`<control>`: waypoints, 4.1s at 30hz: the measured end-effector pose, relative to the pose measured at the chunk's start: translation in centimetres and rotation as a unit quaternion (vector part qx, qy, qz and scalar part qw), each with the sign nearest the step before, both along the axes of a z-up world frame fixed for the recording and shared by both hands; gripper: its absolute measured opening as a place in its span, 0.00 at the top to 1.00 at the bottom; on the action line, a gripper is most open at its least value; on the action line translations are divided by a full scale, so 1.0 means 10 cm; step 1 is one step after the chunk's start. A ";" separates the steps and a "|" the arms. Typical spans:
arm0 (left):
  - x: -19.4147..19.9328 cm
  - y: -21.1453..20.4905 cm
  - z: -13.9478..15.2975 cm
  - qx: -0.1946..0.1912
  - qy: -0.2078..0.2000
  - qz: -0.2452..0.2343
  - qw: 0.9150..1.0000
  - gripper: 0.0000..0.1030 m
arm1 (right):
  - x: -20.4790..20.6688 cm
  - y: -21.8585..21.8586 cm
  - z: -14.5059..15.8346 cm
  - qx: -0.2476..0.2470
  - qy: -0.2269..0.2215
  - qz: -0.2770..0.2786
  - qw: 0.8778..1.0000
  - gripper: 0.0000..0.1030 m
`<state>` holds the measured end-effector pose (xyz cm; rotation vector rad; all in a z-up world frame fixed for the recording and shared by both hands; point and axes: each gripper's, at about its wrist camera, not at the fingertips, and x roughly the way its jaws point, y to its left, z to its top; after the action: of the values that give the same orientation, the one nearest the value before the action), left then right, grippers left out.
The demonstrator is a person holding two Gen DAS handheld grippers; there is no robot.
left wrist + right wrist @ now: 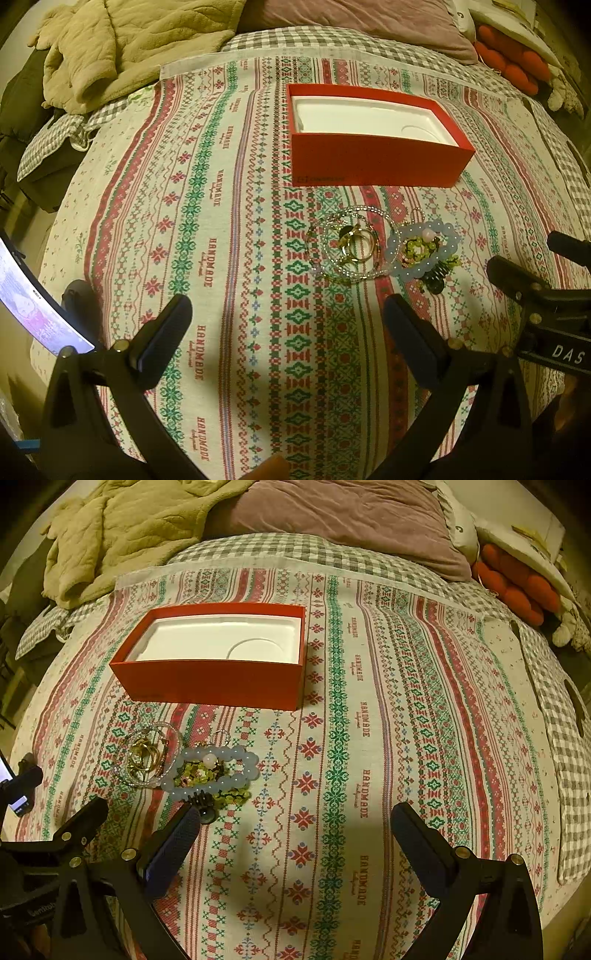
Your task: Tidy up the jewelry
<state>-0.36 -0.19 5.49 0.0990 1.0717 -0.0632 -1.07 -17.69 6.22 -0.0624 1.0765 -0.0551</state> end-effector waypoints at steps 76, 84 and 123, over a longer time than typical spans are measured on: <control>0.83 0.07 -0.34 -0.095 0.123 -0.075 0.985 0.72 | 0.87 -0.02 -0.47 0.130 0.116 0.015 0.985 0.74; 0.82 0.01 -0.39 -0.069 0.112 -0.073 0.989 0.92 | 0.92 0.25 -0.49 0.124 0.119 0.051 0.984 0.77; 0.68 0.14 0.77 -0.172 -0.016 -0.081 0.982 0.97 | 0.44 -0.16 0.60 0.190 -0.027 0.066 0.979 0.89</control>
<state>6.43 1.17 13.22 -0.1247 1.0048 -0.3918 3.35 -19.26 12.26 0.2116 1.0102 0.2673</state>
